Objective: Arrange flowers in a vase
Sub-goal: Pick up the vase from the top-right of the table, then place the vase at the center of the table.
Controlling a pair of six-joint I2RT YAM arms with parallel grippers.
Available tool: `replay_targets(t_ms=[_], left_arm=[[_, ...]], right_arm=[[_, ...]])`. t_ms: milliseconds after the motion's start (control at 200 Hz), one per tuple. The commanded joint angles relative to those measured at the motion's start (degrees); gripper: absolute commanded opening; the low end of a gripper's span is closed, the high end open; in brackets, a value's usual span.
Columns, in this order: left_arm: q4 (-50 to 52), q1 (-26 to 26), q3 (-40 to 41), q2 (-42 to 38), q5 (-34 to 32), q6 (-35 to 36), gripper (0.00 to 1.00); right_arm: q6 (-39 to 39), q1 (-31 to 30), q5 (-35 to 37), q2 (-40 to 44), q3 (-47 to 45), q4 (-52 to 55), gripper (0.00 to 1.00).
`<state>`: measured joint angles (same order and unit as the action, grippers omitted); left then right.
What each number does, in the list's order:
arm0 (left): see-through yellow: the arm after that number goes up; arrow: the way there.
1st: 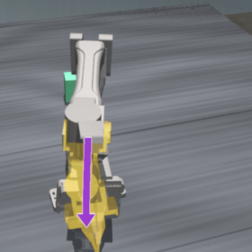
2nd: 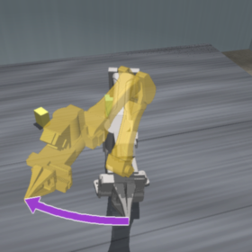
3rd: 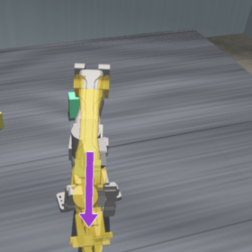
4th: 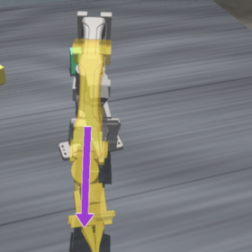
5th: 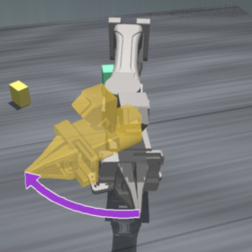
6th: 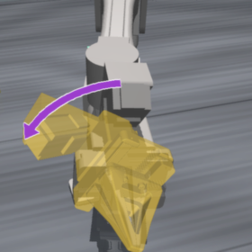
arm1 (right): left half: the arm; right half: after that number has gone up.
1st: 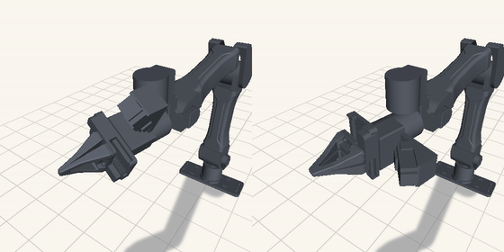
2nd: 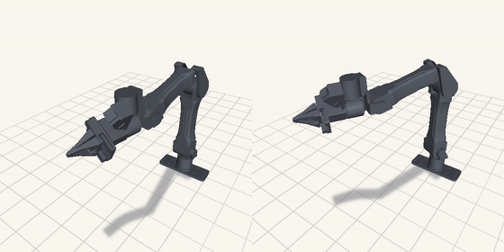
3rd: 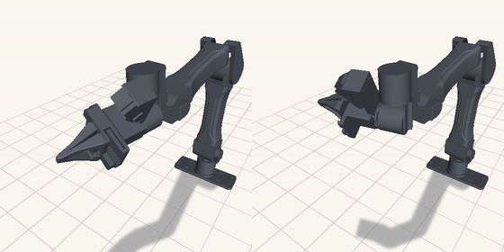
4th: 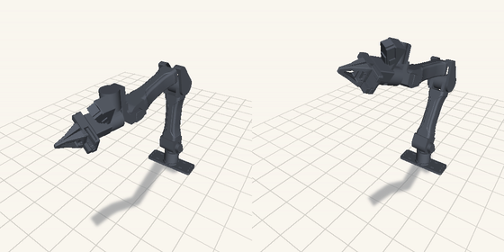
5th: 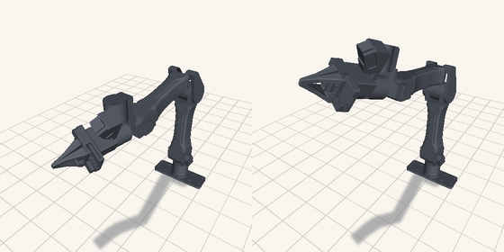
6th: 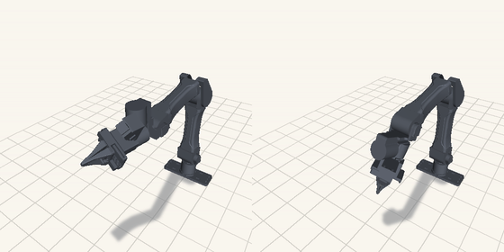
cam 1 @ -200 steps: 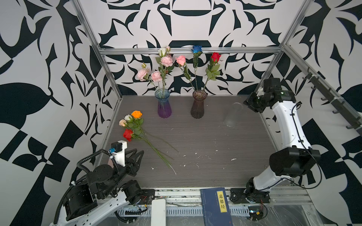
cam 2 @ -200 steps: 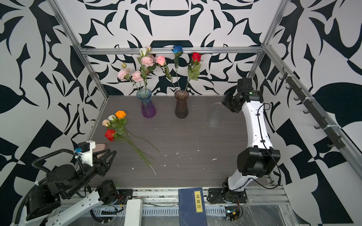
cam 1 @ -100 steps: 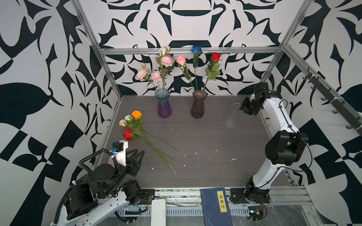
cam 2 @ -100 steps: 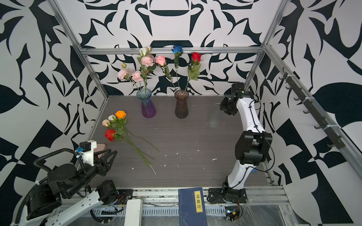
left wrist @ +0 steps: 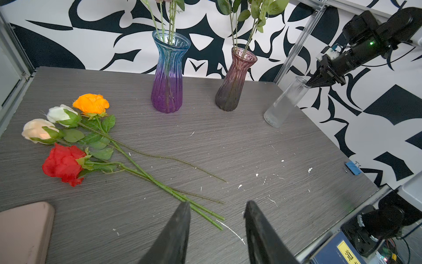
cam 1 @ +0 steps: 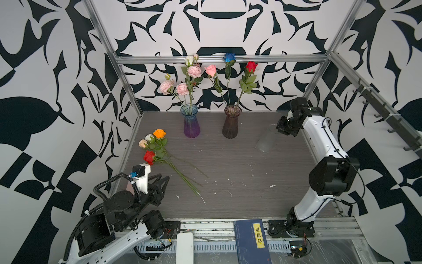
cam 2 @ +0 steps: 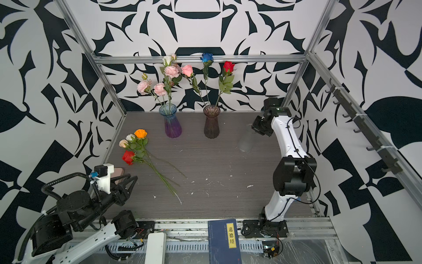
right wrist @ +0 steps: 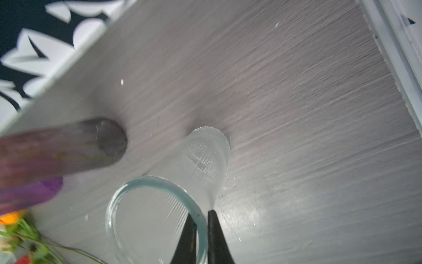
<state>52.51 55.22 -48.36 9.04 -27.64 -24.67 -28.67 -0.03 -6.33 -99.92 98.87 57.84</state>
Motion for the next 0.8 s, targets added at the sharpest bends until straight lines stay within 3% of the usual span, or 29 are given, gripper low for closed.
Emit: replay_targets(t_ms=[0,220,365,795], left_arm=[[-0.04,-0.22,0.55,0.74,0.47,-0.51,0.43],[-0.47,-0.29,0.69,0.97,0.50,-0.27,0.43],[-0.60,-0.37,0.63,1.64,0.76,-0.02,0.44],[-0.30,-0.51,0.51,1.27,0.39,-0.20,0.44]], right_arm=[[1.15,-7.08,-0.79,5.15,0.63,3.50,0.00],[0.72,-22.83,3.50,7.72,1.82,8.11,0.00],[0.63,-29.93,6.79,6.63,4.50,11.40,0.00],[0.06,-32.57,8.88,7.60,0.19,9.81,0.00]])
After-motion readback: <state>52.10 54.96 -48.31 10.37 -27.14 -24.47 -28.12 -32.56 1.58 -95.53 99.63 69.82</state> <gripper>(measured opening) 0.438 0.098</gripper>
